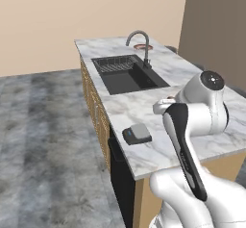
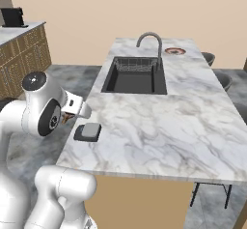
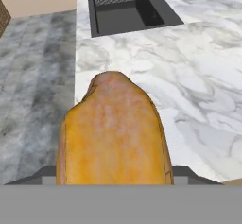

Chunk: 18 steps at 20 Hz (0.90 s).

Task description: Take the chicken drumstick from the fridge and place it on the digital scale on the counter by the fridge. Wait a few seconds for a reading, then move it to the plate on the dining counter.

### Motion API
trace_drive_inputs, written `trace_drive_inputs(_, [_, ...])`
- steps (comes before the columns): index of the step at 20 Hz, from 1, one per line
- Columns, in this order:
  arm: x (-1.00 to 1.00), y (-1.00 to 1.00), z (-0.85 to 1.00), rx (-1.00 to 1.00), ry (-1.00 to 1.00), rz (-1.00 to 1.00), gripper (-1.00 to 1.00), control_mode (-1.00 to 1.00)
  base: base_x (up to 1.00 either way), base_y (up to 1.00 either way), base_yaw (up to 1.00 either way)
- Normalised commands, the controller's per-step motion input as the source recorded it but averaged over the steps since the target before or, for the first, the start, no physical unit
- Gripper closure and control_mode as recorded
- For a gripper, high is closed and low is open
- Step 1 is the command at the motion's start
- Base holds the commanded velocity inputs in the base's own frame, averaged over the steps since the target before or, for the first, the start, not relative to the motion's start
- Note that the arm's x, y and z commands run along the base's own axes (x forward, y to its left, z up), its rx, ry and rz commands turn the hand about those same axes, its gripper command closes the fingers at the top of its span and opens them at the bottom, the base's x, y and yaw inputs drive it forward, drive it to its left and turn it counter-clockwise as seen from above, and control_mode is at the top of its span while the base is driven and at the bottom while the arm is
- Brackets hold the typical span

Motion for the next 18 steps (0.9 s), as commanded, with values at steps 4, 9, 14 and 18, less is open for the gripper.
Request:
trace_drive_inputs(4, [0.37,0.15,-0.56,0.00,0.05,0.03,1.00,-1.00,0.00,0.00,0.00])
trace_drive_inputs(9, [0.56,0.20,-0.45,0.00,0.04,0.00,1.00,-1.00,0.00,0.00,0.00])
trace_drive_inputs(14, [0.45,0.10,-0.52,0.00,0.06,0.00,1.00,-1.00,0.00,0.00,0.00])
trace_drive_inputs(18, [0.39,0.00,-0.43,0.00,0.01,0.00,1.00,-1.00,0.00,0.00,0.00])
